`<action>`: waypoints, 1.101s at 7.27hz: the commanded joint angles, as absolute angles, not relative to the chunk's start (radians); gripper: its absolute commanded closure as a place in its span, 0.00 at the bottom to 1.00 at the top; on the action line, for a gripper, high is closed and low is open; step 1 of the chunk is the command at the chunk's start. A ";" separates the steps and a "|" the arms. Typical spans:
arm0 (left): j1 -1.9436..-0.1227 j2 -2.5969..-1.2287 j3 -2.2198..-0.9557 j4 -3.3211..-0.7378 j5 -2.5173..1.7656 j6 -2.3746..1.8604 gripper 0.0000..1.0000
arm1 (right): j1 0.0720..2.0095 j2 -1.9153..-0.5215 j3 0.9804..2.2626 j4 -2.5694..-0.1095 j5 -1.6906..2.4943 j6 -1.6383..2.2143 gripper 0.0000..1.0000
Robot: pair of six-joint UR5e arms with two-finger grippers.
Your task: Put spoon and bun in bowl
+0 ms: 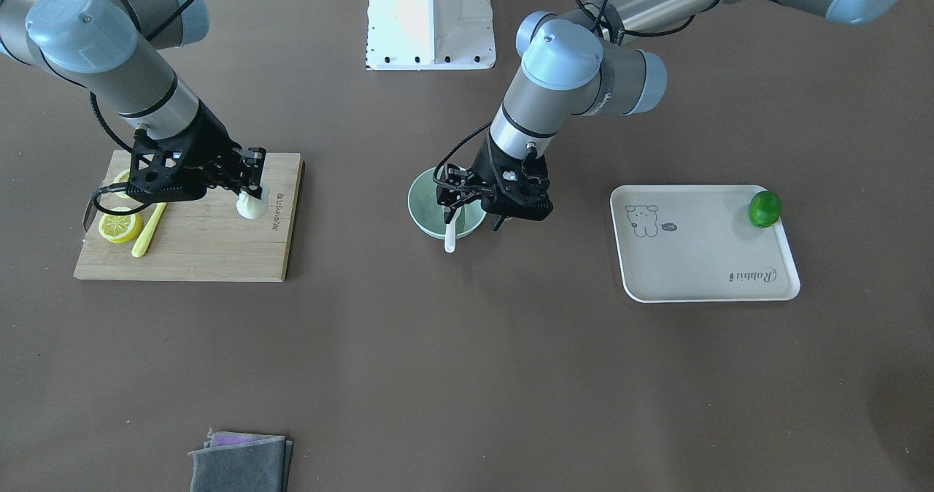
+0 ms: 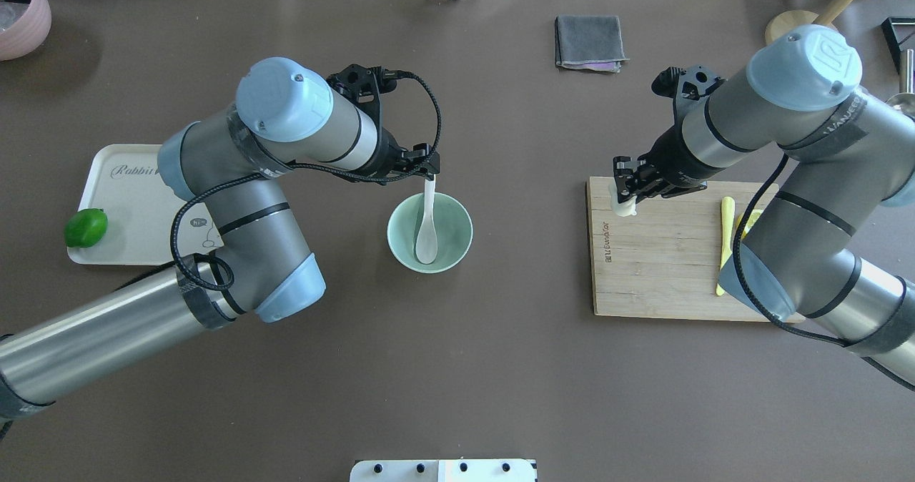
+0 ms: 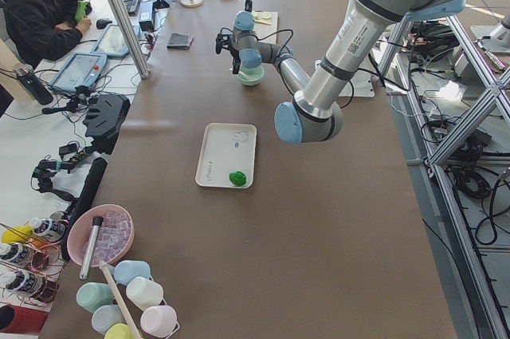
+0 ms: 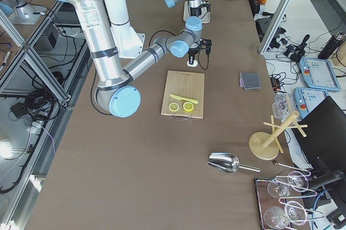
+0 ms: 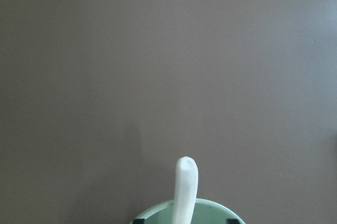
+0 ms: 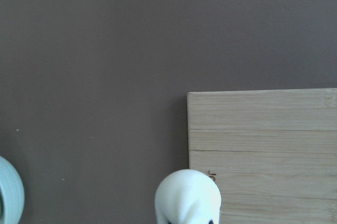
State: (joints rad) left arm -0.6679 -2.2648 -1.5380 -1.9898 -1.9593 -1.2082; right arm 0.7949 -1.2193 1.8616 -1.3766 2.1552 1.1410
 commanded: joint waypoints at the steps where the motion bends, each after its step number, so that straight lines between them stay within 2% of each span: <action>1: -0.828 -2.144 -1.616 -1.929 -2.058 -0.960 0.02 | 0.769 -1.114 1.853 -1.385 2.152 1.227 1.00; 3: -0.928 -2.044 -1.638 -1.914 -2.002 -0.802 0.02 | 0.718 -0.999 1.830 -1.456 2.096 1.238 1.00; 6: -1.055 -1.925 -1.657 -1.922 -1.993 -0.644 0.02 | 0.605 -0.814 1.677 -1.436 1.953 1.314 1.00; 8: -1.058 -1.925 -1.651 -1.922 -1.993 -0.644 0.02 | 0.539 -0.798 1.600 -1.352 1.889 1.356 1.00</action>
State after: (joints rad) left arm -1.0504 -1.9311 -1.6551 -1.9217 -1.9928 -0.6482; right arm 0.5791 -0.8131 1.6507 -1.3993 1.9272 1.3309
